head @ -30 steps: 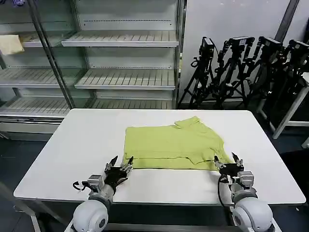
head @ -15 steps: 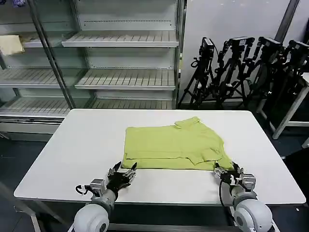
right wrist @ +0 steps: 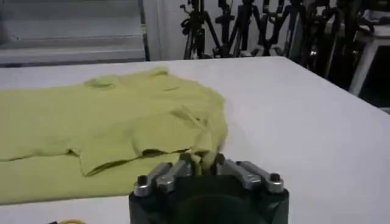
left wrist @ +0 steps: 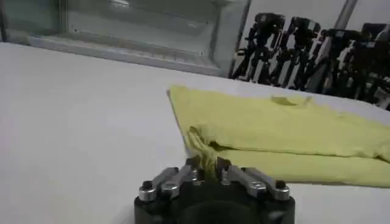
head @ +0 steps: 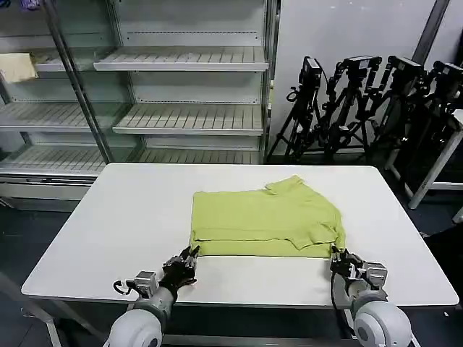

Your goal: Fold and organize the clothes.

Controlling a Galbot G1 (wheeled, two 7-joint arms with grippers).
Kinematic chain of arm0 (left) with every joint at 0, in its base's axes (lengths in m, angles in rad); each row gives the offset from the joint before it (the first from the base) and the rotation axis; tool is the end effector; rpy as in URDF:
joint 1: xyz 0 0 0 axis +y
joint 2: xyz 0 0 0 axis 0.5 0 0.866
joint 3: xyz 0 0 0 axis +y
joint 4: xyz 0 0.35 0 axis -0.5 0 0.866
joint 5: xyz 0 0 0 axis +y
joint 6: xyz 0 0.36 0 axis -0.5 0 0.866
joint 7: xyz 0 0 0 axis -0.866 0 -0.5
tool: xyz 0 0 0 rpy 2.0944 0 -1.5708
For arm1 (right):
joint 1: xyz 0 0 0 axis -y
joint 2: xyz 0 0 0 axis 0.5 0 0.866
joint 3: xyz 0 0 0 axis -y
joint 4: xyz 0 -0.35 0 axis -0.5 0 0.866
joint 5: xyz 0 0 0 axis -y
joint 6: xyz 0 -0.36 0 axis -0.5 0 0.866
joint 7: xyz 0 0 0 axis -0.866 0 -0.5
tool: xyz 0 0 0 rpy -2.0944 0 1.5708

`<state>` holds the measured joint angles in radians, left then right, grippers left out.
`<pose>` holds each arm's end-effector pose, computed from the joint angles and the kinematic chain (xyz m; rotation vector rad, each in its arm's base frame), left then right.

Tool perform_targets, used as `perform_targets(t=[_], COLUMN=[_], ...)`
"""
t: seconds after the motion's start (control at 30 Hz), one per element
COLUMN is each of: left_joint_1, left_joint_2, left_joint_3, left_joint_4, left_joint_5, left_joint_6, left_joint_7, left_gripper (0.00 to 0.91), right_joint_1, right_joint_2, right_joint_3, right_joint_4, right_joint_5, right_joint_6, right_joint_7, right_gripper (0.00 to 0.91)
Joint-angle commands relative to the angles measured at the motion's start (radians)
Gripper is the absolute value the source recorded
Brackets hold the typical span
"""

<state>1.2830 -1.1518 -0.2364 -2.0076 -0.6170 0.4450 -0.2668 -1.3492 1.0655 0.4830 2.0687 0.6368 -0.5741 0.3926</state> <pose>0.2532 -0.0040 -0.2852 -0.3096 -2.6699 0.2021 0.2535 -0.0750 -0.2487 -0.0888 -2.6620 -0.0043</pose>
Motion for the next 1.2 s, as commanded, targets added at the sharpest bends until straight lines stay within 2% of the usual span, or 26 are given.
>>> perform_targets(t=[0.03, 0.43, 0.47, 0.5, 0.53, 0.6, 0.63, 0.67, 0.7, 0.73, 0.9, 0.93, 1.03, 1.2], left_joint_1=[0.062, 0.357, 0.380, 0.402, 0.423, 0.455, 0.460, 0.470, 0.474, 0.474, 0.457, 0.448, 0.415, 0.338], left_joint_2=[0.001, -0.028, -0.035, -0.039, -0.042, -0.047, -0.049, -0.048, -0.047, -0.045, -0.021, -0.015, 0.009, 0.059], left_joint_3=[-0.006, -0.086, -0.101, -0.112, -0.122, -0.140, -0.146, -0.156, -0.162, -0.168, -0.200, -0.213, -0.242, -0.274], left_joint_4=[-0.064, -0.316, -0.340, -0.356, -0.373, -0.392, -0.400, -0.408, -0.411, -0.413, -0.432, -0.435, -0.432, -0.398], left_joint_5=[0.001, 0.118, 0.121, 0.124, 0.131, 0.146, 0.149, 0.150, 0.150, 0.150, 0.148, 0.146, 0.137, 0.062], left_joint_6=[0.005, 0.016, 0.024, 0.028, 0.031, 0.033, 0.034, 0.036, 0.040, 0.044, 0.067, 0.066, 0.066, 0.061], left_joint_7=[0.001, -0.003, -0.003, -0.003, -0.003, -0.002, -0.001, -0.001, 0.000, 0.002, 0.014, 0.014, 0.005, -0.037], left_gripper=[0.040, 0.040, 0.040, 0.040, 0.040, 0.040, 0.171, 0.423, 0.806, 0.907, 0.907, 0.907, 0.907, 0.907], right_joint_1=[-0.038, -0.326, -0.351, -0.371, -0.386, -0.408, -0.417, -0.428, -0.429, -0.435, -0.420, -0.399, -0.339, -0.196], right_joint_2=[-0.003, -0.043, -0.044, -0.044, -0.044, -0.041, -0.041, -0.042, -0.042, -0.045, -0.056, -0.058, -0.068, -0.101], right_joint_3=[0.006, 0.120, 0.128, 0.135, 0.140, 0.144, 0.145, 0.147, 0.147, 0.147, 0.177, 0.186, 0.202, 0.172], right_joint_4=[0.048, 0.264, 0.275, 0.284, 0.290, 0.304, 0.311, 0.321, 0.323, 0.332, 0.372, 0.375, 0.361, 0.286], right_joint_5=[0.006, -0.069, -0.080, -0.083, -0.090, -0.112, -0.130, -0.150, -0.152, -0.170, -0.185, -0.161, -0.108, -0.046], right_joint_6=[-0.004, -0.004, -0.004, -0.004, -0.004, -0.005, -0.005, -0.006, -0.006, -0.005, 0.006, 0.043, 0.079, 0.073], right_joint_7=[0.004, -0.047, -0.052, -0.062, -0.069, -0.080, -0.086, -0.096, -0.098, -0.104, -0.099, -0.092, -0.084, -0.055], right_gripper=[0.000, 0.000, 0.030, 0.242, 0.907, 0.907, 0.907, 0.907, 0.907, 0.907, 0.907, 0.907, 0.907, 0.907])
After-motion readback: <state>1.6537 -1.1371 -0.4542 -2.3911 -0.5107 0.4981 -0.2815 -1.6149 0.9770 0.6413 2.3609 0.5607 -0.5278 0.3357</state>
